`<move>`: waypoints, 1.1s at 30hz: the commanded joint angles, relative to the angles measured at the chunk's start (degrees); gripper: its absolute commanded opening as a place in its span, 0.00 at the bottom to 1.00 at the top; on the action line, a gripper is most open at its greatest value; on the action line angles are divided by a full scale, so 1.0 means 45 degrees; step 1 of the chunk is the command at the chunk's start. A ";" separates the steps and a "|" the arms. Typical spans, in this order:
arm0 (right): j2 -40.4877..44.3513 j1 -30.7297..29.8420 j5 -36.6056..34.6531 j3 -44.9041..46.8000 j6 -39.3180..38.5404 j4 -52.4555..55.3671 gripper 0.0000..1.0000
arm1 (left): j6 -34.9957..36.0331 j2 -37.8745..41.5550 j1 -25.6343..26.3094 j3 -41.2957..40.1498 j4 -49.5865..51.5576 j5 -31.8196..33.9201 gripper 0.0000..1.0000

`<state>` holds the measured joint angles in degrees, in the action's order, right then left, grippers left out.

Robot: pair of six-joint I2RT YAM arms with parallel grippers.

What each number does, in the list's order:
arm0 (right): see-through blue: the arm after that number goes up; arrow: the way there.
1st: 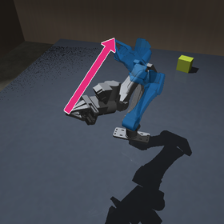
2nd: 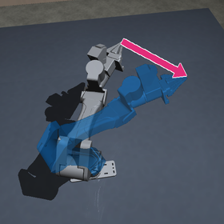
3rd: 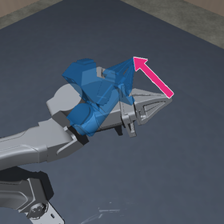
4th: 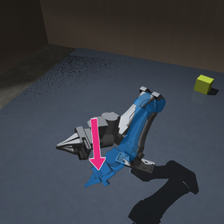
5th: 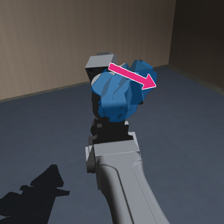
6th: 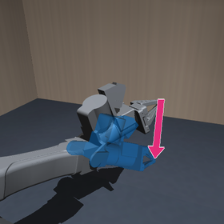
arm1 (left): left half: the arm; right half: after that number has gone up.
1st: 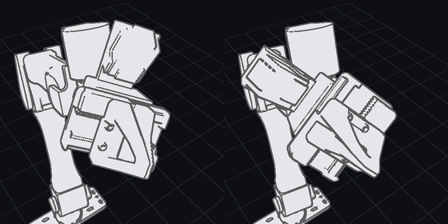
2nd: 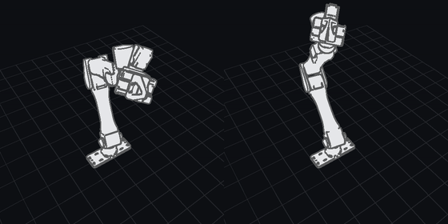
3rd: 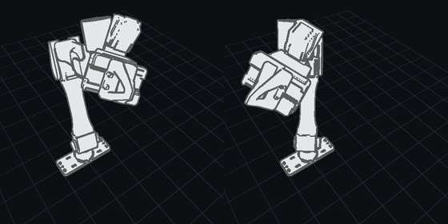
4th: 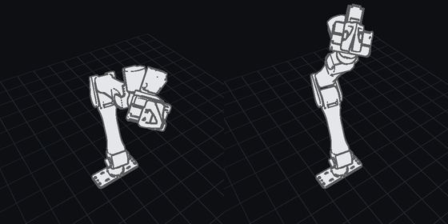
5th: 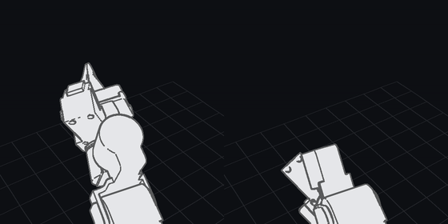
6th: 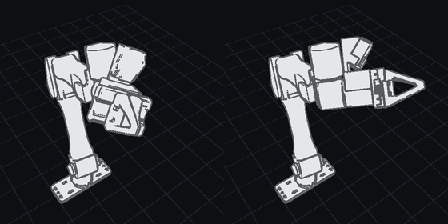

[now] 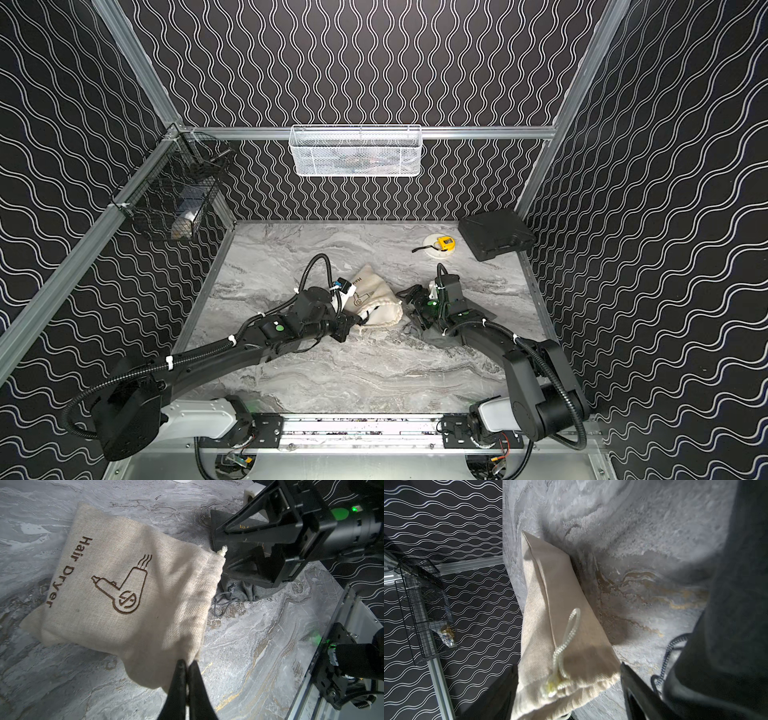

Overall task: Pack away hair dryers
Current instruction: Pull the drawstrings on both sides of the drawstring bag.

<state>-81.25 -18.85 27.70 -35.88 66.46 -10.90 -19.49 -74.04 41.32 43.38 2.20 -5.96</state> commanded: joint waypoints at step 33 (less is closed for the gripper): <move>-0.2262 -0.0264 -0.0408 -0.1363 0.0354 -0.1159 0.26 | 0.0268 0.0177 0.0029 -0.0049 -0.0553 -0.0454 0.00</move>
<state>-91.59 -19.90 26.94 -41.76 67.51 -15.42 -19.35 -73.58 41.39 43.07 2.07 -7.68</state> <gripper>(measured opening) 0.258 0.061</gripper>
